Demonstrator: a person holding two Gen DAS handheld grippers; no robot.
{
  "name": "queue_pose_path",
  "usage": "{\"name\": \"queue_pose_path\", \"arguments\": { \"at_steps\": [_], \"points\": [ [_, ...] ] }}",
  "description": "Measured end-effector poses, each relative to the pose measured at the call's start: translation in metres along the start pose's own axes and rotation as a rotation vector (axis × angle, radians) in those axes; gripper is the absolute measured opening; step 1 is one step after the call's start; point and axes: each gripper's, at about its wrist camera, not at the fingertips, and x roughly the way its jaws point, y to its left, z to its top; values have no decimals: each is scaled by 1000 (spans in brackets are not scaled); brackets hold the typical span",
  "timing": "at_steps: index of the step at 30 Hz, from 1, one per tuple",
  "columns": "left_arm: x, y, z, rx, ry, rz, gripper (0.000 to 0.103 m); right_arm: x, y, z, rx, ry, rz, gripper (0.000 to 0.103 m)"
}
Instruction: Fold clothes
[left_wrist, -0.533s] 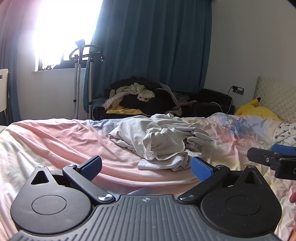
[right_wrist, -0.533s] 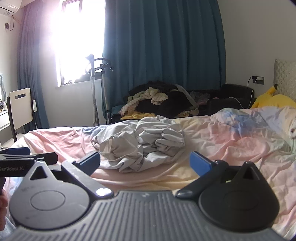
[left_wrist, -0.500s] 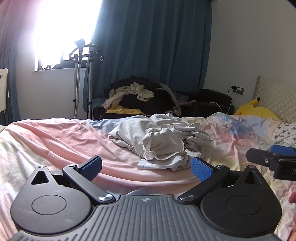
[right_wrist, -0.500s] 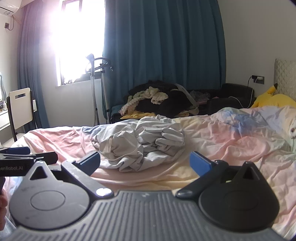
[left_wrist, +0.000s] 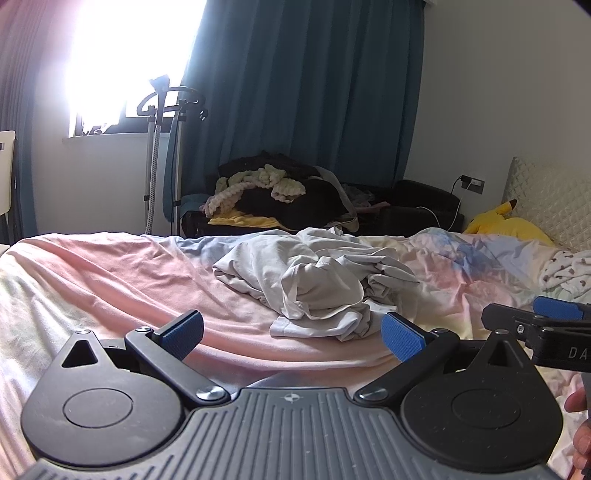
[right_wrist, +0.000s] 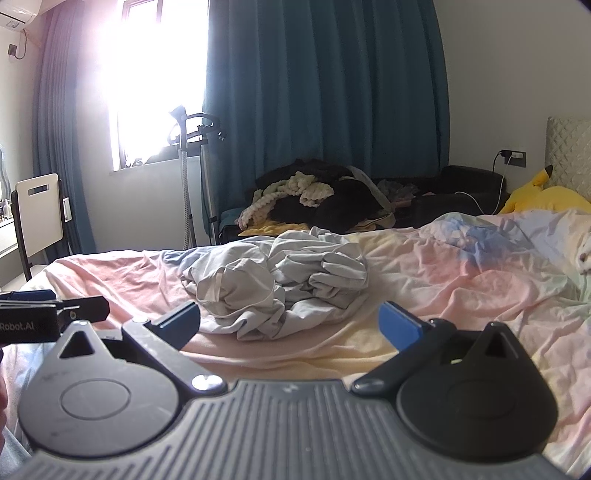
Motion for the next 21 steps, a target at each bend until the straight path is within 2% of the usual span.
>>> {"name": "queue_pose_path", "arguments": {
  "at_steps": [8, 21],
  "points": [
    [-1, -16, -7, 3, 6, 18, 103, 2, -1, -1, 3, -1, -2, 103],
    [2, -7, -6, 1, 6, 25, 103, 1, -2, -5, 4, 2, -6, 103]
  ]
}}
